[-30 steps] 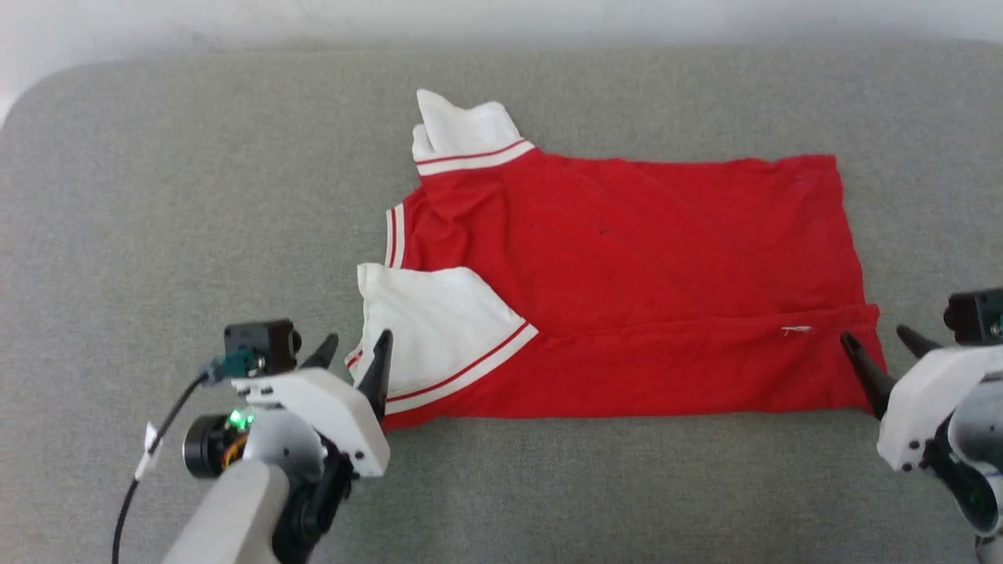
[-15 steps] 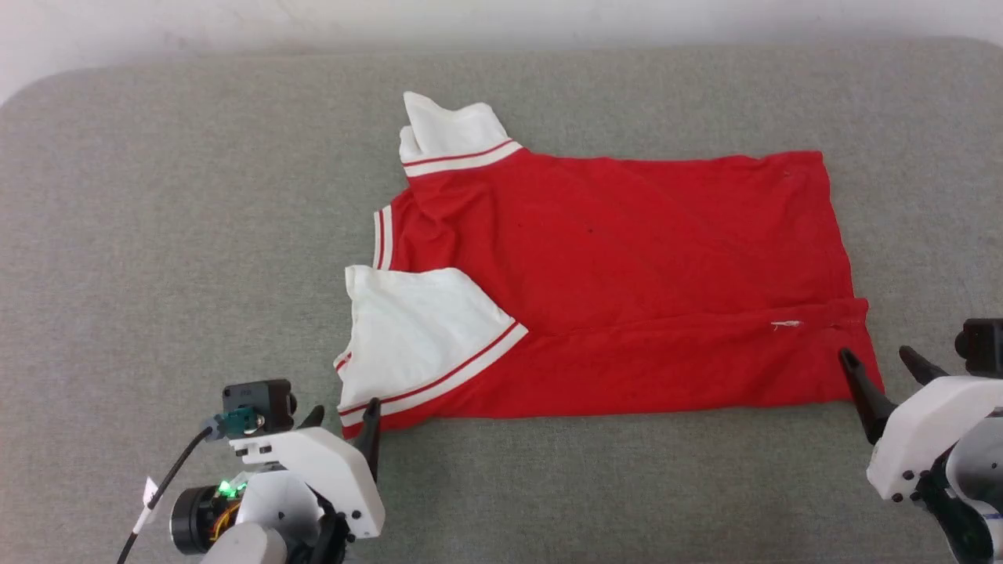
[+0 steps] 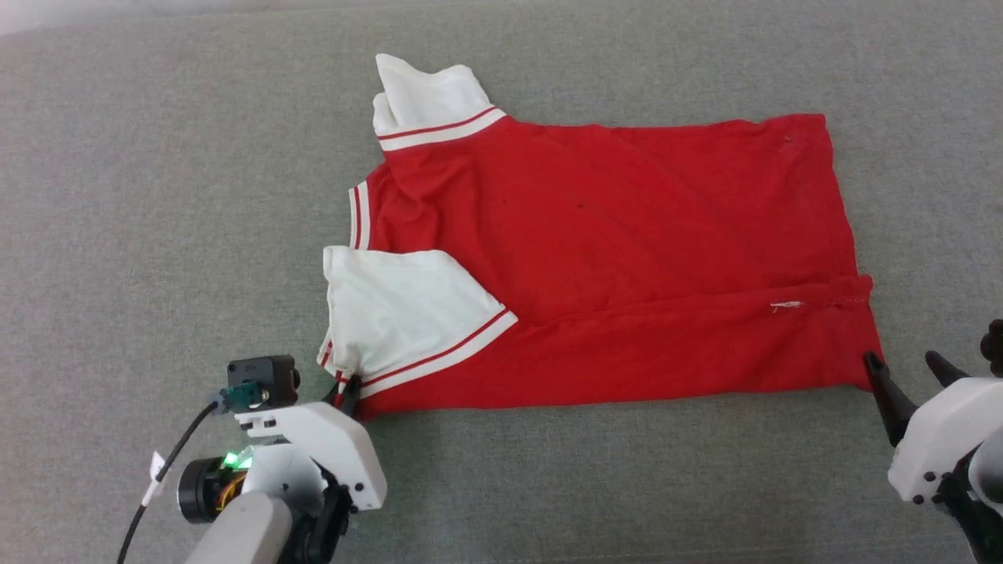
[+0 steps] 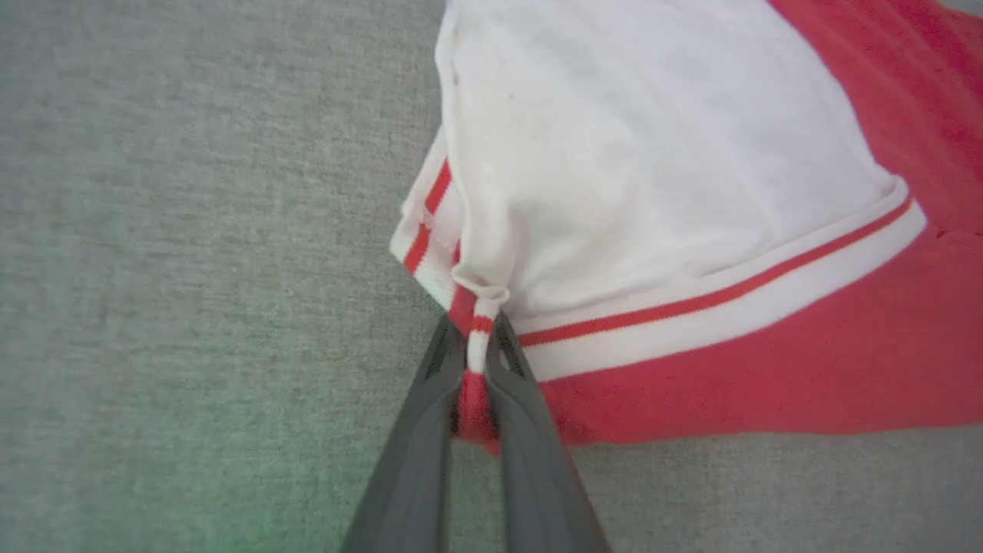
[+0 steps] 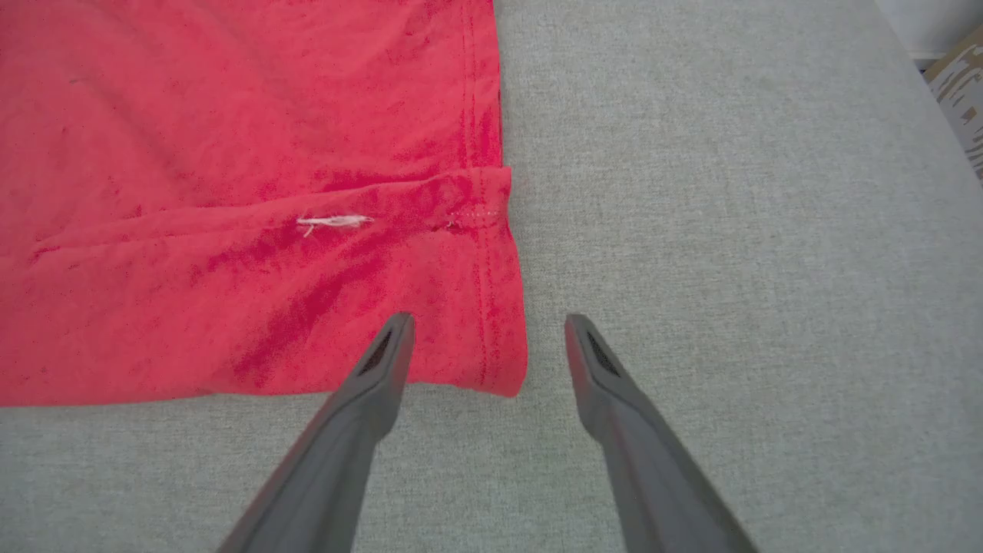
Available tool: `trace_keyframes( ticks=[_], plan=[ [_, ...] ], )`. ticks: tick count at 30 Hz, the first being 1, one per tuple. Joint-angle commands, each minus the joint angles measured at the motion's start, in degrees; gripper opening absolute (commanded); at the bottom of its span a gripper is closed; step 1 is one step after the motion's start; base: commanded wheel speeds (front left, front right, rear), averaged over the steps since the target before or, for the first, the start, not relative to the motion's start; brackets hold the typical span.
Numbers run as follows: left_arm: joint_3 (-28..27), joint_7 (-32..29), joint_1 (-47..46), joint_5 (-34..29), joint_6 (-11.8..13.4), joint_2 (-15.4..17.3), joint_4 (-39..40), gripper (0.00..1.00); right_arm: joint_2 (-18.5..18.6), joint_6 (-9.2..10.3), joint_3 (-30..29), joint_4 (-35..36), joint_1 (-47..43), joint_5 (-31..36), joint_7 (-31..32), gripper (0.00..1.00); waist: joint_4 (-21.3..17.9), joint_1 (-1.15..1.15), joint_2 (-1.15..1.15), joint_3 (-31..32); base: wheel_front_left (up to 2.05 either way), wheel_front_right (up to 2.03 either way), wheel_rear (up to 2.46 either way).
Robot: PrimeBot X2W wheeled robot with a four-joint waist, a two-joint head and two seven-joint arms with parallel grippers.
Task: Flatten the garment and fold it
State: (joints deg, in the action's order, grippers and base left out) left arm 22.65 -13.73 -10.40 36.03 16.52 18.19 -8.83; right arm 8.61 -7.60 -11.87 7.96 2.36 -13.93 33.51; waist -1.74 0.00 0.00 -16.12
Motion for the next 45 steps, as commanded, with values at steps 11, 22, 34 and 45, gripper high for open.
trace_keyframes(
  ticks=[11, 22, 34, 45],
  plan=[
    [1.7, 7.3, -0.7, -1.7, -2.3, -2.0, 2.3, 0.00, 0.2, 0.11, -1.7, -11.3, 3.9, 4.5, 1.9, 1.00, 3.8, 0.00, 0.00, 2.5, 0.00, 0.00, 0.00],
    [1.8, 6.7, -0.1, -1.4, -1.8, -1.4, 4.8, 0.00, -0.5, 0.11, -0.7, -23.4, 7.8, 6.6, 1.4, 0.00, 5.2, 0.00, 0.00, 1.0, 0.00, 0.00, 0.00],
    [-0.2, 8.0, 4.5, -0.1, -1.4, 1.3, 5.1, 0.00, 1.2, 0.11, 0.1, -16.3, 3.5, 6.4, -0.5, 0.00, 4.8, 0.00, 0.00, 6.9, 0.00, 0.00, 0.00],
    [3.1, 2.8, 11.2, 0.5, 0.7, 1.8, 6.4, 0.00, -0.7, 0.11, -4.9, -4.5, -7.6, 8.5, 8.9, 0.00, 3.7, 0.00, 0.00, 9.2, 0.00, 0.00, 0.00]
  ],
)
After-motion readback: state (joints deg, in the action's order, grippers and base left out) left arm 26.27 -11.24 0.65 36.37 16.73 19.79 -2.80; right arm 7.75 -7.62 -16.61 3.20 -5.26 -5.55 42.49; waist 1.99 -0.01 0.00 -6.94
